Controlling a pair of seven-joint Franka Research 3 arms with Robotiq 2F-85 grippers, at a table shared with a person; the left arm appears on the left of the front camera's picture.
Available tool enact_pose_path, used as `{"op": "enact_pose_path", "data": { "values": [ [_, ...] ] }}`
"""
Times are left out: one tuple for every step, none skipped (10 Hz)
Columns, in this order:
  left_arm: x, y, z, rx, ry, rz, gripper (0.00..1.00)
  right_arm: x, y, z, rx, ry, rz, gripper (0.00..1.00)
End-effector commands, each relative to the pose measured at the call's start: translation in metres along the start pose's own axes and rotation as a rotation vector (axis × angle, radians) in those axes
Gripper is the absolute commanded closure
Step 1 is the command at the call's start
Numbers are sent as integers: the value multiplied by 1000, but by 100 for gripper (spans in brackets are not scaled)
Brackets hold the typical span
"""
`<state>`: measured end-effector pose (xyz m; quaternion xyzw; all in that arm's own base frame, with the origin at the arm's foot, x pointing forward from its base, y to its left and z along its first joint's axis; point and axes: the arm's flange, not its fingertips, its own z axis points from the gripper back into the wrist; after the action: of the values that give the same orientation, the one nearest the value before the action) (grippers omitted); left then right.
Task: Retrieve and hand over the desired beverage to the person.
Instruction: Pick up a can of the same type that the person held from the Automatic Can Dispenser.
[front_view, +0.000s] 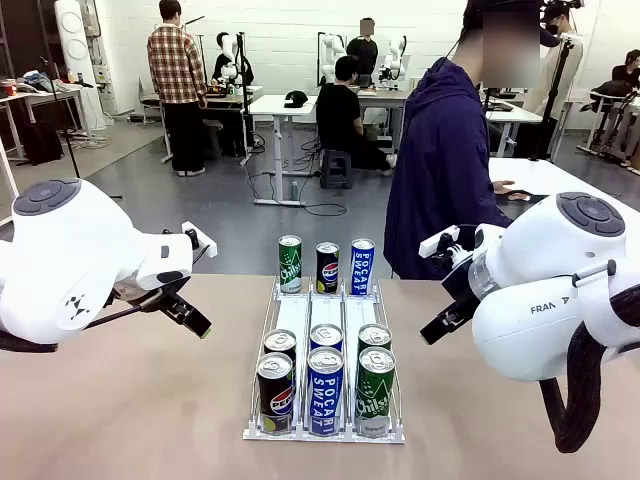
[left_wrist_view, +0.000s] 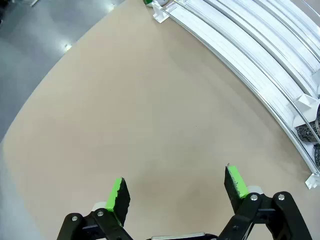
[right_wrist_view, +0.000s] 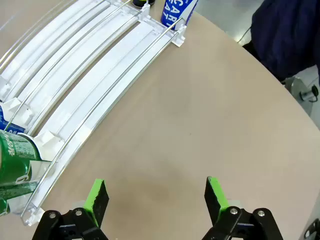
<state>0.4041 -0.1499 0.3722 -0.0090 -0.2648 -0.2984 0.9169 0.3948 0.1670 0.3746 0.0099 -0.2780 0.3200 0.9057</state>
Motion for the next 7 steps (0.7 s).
{"op": "enact_pose_path", "data": {
  "values": [
    [0, 0, 0, 0, 0, 0, 0, 0, 0, 0, 0, 0, 0, 0],
    [0, 0, 0, 0, 0, 0, 0, 0, 0, 0, 0, 0, 0, 0],
    [0, 0, 0, 0, 0, 0, 0, 0, 0, 0, 0, 0, 0, 0],
    [0, 0, 0, 0, 0, 0, 0, 0, 0, 0, 0, 0, 0, 0],
    [0, 0, 0, 0, 0, 0, 0, 0, 0, 0, 0, 0, 0, 0],
    [0, 0, 0, 0, 0, 0, 0, 0, 0, 0, 0, 0, 0, 0],
    [0, 0, 0, 0, 0, 0, 0, 0, 0, 0, 0, 0, 0, 0]
  ]
}}
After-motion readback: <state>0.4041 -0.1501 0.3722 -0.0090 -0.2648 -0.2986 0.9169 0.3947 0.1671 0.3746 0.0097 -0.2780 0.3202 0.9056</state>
